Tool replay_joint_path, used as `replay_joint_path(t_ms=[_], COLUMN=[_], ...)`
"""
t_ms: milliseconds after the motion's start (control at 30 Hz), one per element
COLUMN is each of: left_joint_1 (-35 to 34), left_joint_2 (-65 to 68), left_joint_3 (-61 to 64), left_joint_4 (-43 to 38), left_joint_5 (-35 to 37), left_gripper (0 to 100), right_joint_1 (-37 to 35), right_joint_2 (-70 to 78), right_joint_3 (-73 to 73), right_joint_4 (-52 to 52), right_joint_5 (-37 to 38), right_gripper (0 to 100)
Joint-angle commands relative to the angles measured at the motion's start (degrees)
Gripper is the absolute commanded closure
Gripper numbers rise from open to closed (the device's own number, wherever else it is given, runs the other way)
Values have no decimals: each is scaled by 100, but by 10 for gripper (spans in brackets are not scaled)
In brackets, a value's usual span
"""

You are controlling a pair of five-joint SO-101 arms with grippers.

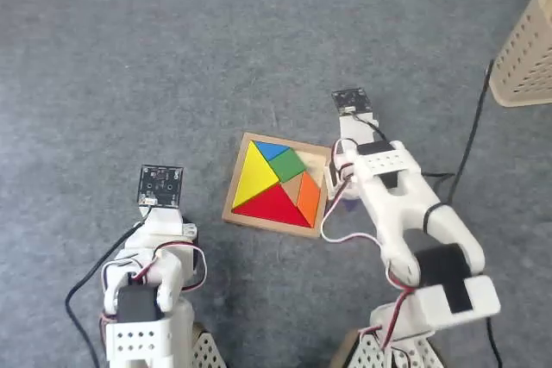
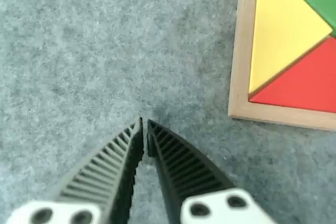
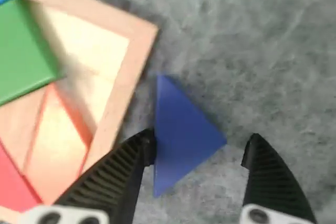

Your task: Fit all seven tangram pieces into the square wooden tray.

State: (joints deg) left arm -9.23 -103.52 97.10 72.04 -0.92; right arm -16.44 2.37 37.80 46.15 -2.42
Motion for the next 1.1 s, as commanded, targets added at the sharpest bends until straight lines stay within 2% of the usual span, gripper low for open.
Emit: replay_joint_path(t_ms=[0, 233, 533, 733, 933, 1067], left_joint_1=[26, 26, 26, 26, 26, 26], left_joint_2=[-105, -105, -105, -105, -105, -105], left_joint_3=[-57, -57, -57, -57, -57, -57], left_joint_4=[35, 35, 35, 35, 35, 35], left_joint_5=[-18, -18, -18, -18, -18, -18], left_gripper=[983, 983, 983, 983, 983, 983], right_joint_1=[101, 66, 66, 84, 171, 171], right_joint_2=[-75, -40, -31, -48, -92, -92], right_joint_3=[-369, -343, -132, -18, -26, -26], right_joint_4=[-92, -233, -734, -752, -409, -286], right_joint_5=[149, 220, 1336, 1336, 1319, 1099], right_gripper=[727, 728, 728, 730, 786, 786])
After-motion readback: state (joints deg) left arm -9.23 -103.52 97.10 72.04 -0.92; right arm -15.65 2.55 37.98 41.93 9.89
